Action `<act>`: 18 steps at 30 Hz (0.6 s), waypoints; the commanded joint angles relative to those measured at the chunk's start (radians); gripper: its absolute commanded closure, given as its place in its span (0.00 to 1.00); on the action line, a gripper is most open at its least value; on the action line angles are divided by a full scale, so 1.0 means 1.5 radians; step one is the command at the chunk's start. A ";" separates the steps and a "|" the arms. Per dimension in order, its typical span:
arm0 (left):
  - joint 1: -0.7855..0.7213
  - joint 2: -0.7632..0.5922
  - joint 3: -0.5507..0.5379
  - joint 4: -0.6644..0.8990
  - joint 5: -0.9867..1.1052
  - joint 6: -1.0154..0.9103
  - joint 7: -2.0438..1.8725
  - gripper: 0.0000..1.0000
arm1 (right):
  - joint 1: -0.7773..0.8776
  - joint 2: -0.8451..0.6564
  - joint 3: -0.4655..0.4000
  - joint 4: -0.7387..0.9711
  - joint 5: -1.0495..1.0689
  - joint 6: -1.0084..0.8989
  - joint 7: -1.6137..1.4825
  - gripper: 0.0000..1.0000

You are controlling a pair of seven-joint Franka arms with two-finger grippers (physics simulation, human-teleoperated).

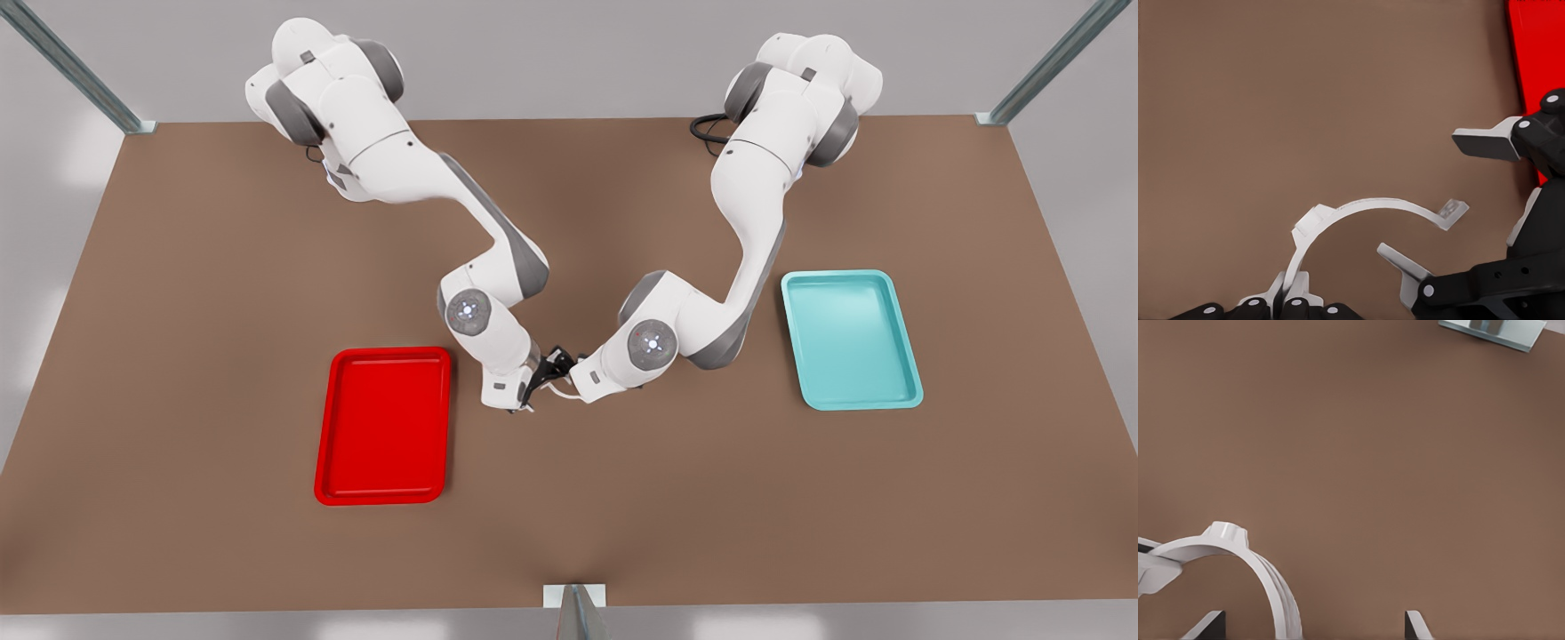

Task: Take the drainage pipe clamp from the left arm, pass it to the right arm, and place it in the plate on the right side

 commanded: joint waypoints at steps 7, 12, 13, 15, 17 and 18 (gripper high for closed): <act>-0.001 -0.001 0.000 0.001 -0.003 0.004 -0.112 0.79 | -0.002 0.014 0.000 -0.001 0.001 0.023 -0.018 0.00; 0.000 0.000 0.000 0.001 -0.003 0.006 -0.112 0.79 | 0.007 0.017 0.000 -0.003 0.000 0.029 -0.019 0.00; -0.002 0.000 0.000 0.001 -0.003 0.006 -0.114 0.79 | 0.008 0.021 0.000 -0.003 -0.002 0.029 -0.019 0.00; -0.008 0.001 0.000 0.000 -0.002 0.006 -0.117 0.79 | 0.007 0.022 0.000 -0.002 -0.004 0.029 -0.019 0.00; -0.008 0.001 0.000 -0.001 -0.003 0.002 -0.116 0.79 | 0.010 0.030 0.000 0.005 -0.004 0.033 -0.019 0.00; -0.008 0.001 0.000 0.000 -0.003 0.001 -0.117 0.79 | 0.011 0.034 0.000 0.006 -0.004 0.040 -0.019 0.00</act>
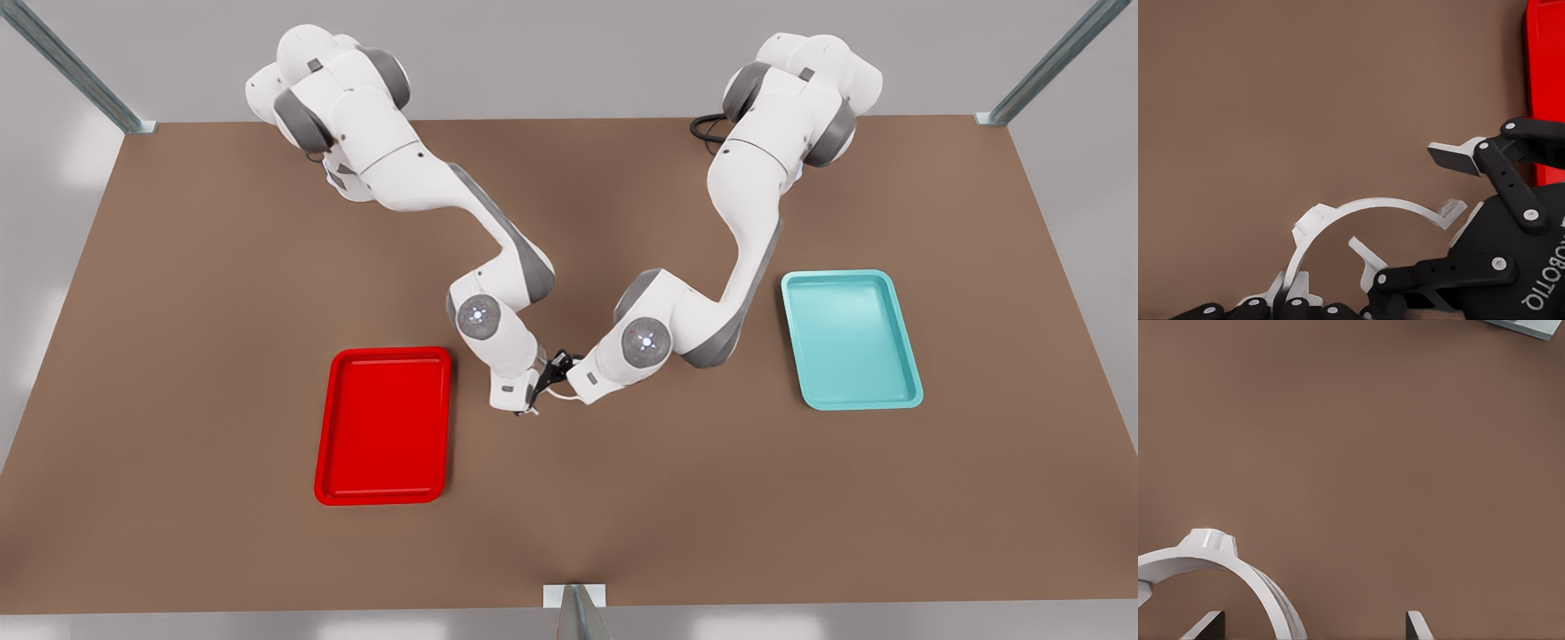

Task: Take the drainage pipe clamp from the left arm, pass it to the right arm, and place it in the plate on the right side

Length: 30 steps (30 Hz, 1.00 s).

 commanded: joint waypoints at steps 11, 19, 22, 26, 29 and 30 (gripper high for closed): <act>0.005 -0.002 0.000 0.002 -0.002 -0.002 -0.036 0.00 | 0.000 0.007 0.000 0.004 -0.001 0.019 -0.026 0.79; 0.013 -0.016 0.013 0.005 0.026 -0.097 -0.038 0.00 | 0.004 0.007 0.000 0.007 0.005 0.019 -0.016 0.79; 0.041 -0.054 0.014 0.013 0.062 -0.193 -0.038 0.00 | 0.003 0.006 0.000 0.007 0.006 0.018 -0.018 0.79; 0.194 -0.192 0.013 0.013 0.103 -0.386 -0.036 0.00 | -0.012 0.003 -0.001 0.006 0.008 0.014 -0.021 0.79; 0.266 -0.278 0.009 0.012 0.102 -0.491 0.026 0.00 | -0.057 -0.039 -0.008 -0.018 -0.002 -0.047 -0.025 0.79; 0.286 -0.360 0.009 -0.122 0.097 -0.363 0.086 0.00 | -0.081 -0.065 -0.009 -0.048 -0.007 -0.060 -0.027 0.79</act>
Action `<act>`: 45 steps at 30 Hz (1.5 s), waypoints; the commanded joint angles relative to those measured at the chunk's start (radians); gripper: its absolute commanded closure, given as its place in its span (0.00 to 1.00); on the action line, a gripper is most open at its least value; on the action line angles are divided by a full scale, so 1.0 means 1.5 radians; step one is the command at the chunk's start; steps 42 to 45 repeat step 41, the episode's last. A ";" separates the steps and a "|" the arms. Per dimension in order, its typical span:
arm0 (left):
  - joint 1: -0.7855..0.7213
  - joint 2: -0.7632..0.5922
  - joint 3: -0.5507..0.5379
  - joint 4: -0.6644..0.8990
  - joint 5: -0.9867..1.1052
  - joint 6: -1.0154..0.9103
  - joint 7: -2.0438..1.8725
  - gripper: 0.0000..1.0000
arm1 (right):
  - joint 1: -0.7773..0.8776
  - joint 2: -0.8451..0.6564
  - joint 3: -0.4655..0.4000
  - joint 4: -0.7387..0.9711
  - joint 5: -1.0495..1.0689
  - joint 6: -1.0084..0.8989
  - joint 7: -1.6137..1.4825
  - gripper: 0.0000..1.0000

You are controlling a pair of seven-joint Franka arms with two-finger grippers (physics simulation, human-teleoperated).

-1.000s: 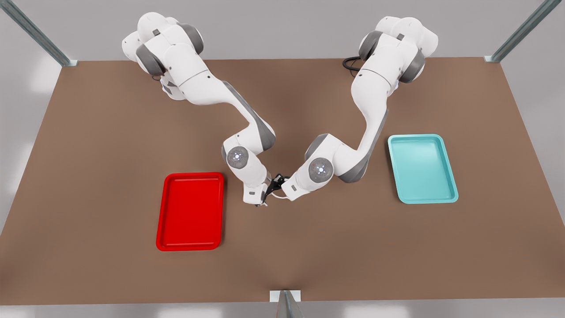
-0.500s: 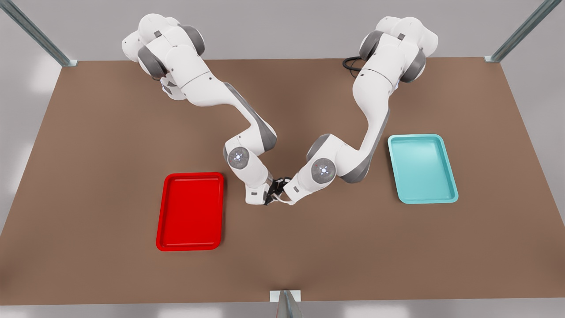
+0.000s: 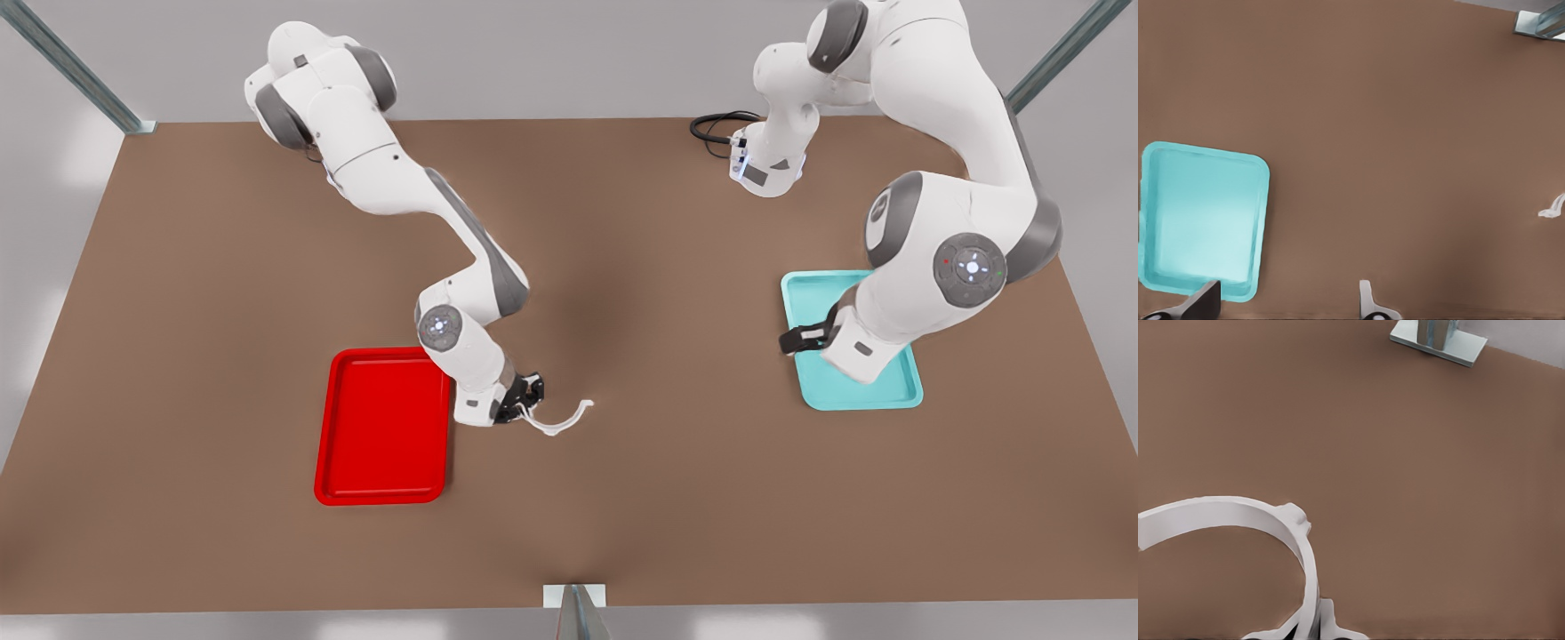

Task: Take the drainage pipe clamp from the left arm, pass it to the right arm, and place it in the plate on the right side

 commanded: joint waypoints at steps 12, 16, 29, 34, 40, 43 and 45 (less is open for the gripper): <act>0.018 -0.003 -0.004 0.025 0.005 -0.126 0.144 0.00 | -0.205 -0.171 -0.017 -0.315 -0.075 0.071 -0.169 0.79; 0.014 -0.003 -0.005 0.024 0.020 -0.124 0.142 0.00 | -0.221 -0.169 -0.033 -0.340 -0.088 0.102 -0.173 0.79; 0.015 -0.003 -0.004 0.024 0.019 -0.126 0.140 0.00 | -0.220 -0.153 -0.034 -0.329 -0.089 0.102 -0.168 0.00; 0.014 -0.003 -0.004 0.024 0.018 -0.126 0.140 0.00 | -0.229 -0.308 -0.078 -0.069 -0.168 -0.596 0.096 0.00; 0.019 -0.006 -0.003 0.025 0.014 -0.126 0.142 0.00 | -0.230 -0.424 -0.088 -0.067 -0.192 -0.696 0.175 0.00; 0.016 -0.005 -0.003 0.025 0.015 -0.126 0.142 0.00 | -0.230 -0.436 -0.090 -0.069 -0.194 -0.697 0.172 0.00; 0.016 -0.005 -0.003 0.025 0.015 -0.126 0.142 0.00 | -0.230 -0.436 -0.090 -0.069 -0.194 -0.697 0.172 0.00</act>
